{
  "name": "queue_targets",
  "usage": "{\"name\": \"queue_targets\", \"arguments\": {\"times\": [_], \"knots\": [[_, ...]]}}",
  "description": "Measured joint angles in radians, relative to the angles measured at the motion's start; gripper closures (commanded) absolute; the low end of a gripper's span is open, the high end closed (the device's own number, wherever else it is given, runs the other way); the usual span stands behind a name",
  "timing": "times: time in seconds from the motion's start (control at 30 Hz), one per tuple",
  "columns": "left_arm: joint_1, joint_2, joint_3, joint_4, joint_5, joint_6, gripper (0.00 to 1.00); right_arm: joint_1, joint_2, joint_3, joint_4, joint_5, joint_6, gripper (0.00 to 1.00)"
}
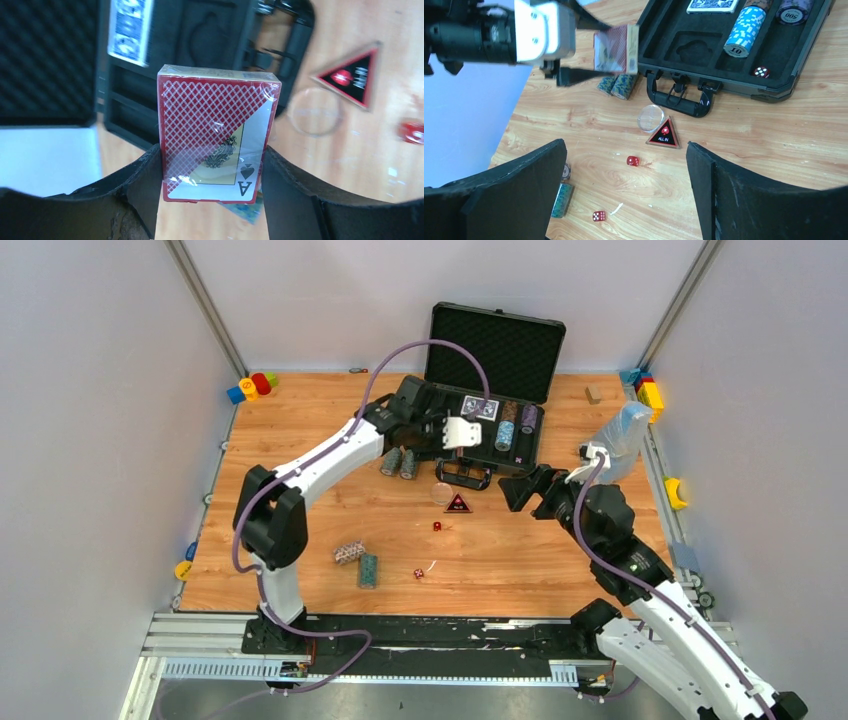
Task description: Pack up texas hold em set
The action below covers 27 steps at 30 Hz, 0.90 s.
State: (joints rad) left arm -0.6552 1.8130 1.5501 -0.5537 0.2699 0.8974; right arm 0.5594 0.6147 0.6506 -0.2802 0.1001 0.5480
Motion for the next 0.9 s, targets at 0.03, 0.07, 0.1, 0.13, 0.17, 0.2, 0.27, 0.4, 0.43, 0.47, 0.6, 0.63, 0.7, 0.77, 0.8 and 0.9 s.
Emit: {"name": "queue_targets", "arguments": {"times": [0.03, 0.07, 0.1, 0.13, 0.17, 0.2, 0.27, 0.4, 0.43, 0.47, 0.6, 0.63, 0.7, 0.77, 0.8, 0.9], "knots": [[0.000, 0.037, 0.061, -0.013, -0.002, 0.030, 0.78, 0.000, -0.004, -0.001, 0.000, 0.005, 0.000, 0.09], [0.000, 0.067, 0.109, -0.022, -0.005, 0.051, 0.77, 0.000, -0.009, -0.003, 0.000, 0.011, 0.000, 0.09], [0.000, 0.103, 0.164, -0.035, -0.007, 0.071, 0.76, 0.000, -0.012, -0.005, -0.001, 0.018, -0.001, 0.09], [0.000, 0.145, 0.224, -0.050, -0.008, 0.097, 0.76, 0.000, -0.016, -0.007, -0.001, 0.026, -0.002, 0.09], [0.000, 0.172, 0.259, -0.058, -0.010, 0.111, 0.76, 0.000, -0.022, -0.010, -0.002, 0.035, -0.003, 0.09], [0.000, 0.206, 0.298, -0.068, -0.010, 0.131, 0.76, 0.000, -0.025, -0.012, -0.005, 0.043, -0.004, 0.09], [0.000, 0.260, 0.346, -0.087, -0.011, 0.162, 0.76, 0.000, -0.036, -0.016, -0.014, 0.063, -0.004, 0.09], [0.000, 0.363, 0.423, -0.137, -0.008, 0.211, 0.76, 0.000, -0.070, -0.024, -0.019, 0.105, -0.004, 0.09], [0.000, 0.391, 0.446, -0.147, -0.006, 0.220, 0.76, 0.000, -0.083, -0.029, -0.019, 0.117, -0.003, 0.09], [0.000, 0.416, 0.466, -0.156, -0.004, 0.230, 0.76, 0.000, -0.093, -0.032, -0.021, 0.128, -0.004, 0.09], [0.000, 0.493, 0.541, -0.179, 0.007, 0.258, 0.75, 0.000, -0.130, -0.037, -0.021, 0.172, -0.004, 0.09], [0.000, 0.508, 0.559, -0.184, 0.010, 0.264, 0.74, 0.000, -0.136, -0.037, -0.021, 0.182, -0.004, 0.09], [0.000, 0.528, 0.590, -0.189, 0.014, 0.274, 0.71, 0.000, -0.139, -0.038, -0.021, 0.198, -0.004, 0.09], [0.001, 0.544, 0.617, -0.190, 0.023, 0.283, 0.63, 0.000, -0.138, -0.042, -0.021, 0.209, -0.004, 0.09], [0.000, 0.548, 0.625, -0.190, 0.027, 0.287, 0.60, 0.000, -0.138, -0.044, -0.021, 0.214, -0.004, 0.09], [-0.001, 0.558, 0.632, -0.189, 0.037, 0.298, 0.54, 0.000, -0.134, -0.048, -0.022, 0.224, -0.004, 0.09]]}}
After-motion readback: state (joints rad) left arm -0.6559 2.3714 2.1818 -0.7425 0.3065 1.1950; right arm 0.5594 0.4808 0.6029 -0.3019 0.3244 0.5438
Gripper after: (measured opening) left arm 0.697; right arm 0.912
